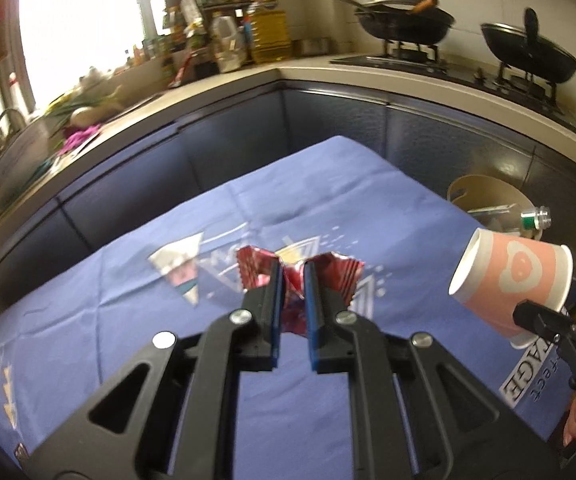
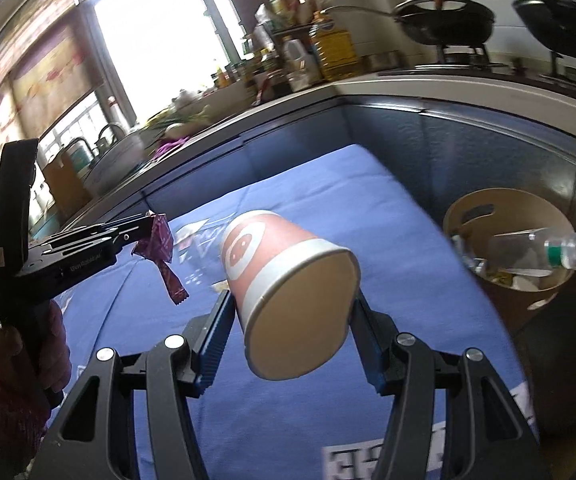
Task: Collect trash
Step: 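Carry the red wrapper and pink cup over the wastebasket with both grippers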
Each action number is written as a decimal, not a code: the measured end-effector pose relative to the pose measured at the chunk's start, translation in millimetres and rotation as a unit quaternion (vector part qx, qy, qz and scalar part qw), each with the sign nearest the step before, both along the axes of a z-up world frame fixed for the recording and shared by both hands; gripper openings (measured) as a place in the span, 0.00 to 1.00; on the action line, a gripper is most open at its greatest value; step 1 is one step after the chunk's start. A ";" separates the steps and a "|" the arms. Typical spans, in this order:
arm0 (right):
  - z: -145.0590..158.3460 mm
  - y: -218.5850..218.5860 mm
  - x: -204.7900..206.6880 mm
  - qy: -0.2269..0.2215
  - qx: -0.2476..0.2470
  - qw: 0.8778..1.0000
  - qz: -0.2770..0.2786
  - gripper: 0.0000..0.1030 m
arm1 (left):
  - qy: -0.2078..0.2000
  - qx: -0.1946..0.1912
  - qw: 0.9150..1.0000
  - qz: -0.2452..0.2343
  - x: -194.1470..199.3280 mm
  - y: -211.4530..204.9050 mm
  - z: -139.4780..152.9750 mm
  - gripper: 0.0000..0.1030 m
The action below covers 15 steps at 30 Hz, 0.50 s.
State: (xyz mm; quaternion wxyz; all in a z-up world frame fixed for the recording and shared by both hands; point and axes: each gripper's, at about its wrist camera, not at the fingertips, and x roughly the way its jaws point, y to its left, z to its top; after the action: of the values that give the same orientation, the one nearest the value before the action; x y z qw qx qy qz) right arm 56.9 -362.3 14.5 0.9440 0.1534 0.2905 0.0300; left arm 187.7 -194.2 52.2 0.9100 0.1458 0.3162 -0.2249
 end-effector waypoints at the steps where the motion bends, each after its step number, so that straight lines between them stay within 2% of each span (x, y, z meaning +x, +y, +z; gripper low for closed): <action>1: 0.4 -5.8 -0.4 -0.001 0.002 1.000 -0.006 0.54 | 0.000 0.002 1.000 -0.005 1.4 -7.6 0.6 0.10; 5: 0.6 -30.8 -8.5 -0.009 0.005 0.999 -0.031 0.54 | 0.004 0.005 1.000 -0.030 7.5 -39.2 3.0 0.10; 10: -0.9 -78.2 -24.8 -0.017 0.006 0.996 -0.089 0.54 | 0.033 -0.023 0.996 -0.080 18.0 -89.0 12.2 0.10; 13: -5.2 -109.5 -34.2 -0.016 0.008 0.992 -0.127 0.54 | 0.068 -0.047 0.989 -0.122 27.0 -125.7 17.4 0.10; 15: -8.4 -124.7 -38.4 -0.013 0.003 0.989 -0.146 0.54 | 0.103 -0.065 0.981 -0.149 34.3 -153.4 16.7 0.10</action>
State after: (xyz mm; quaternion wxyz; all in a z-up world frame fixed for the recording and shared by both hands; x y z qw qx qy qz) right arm 18.5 -486.9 6.1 0.9415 0.1970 0.2522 -0.1054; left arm 222.0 -347.6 68.9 0.8366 0.1076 0.3677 -0.3916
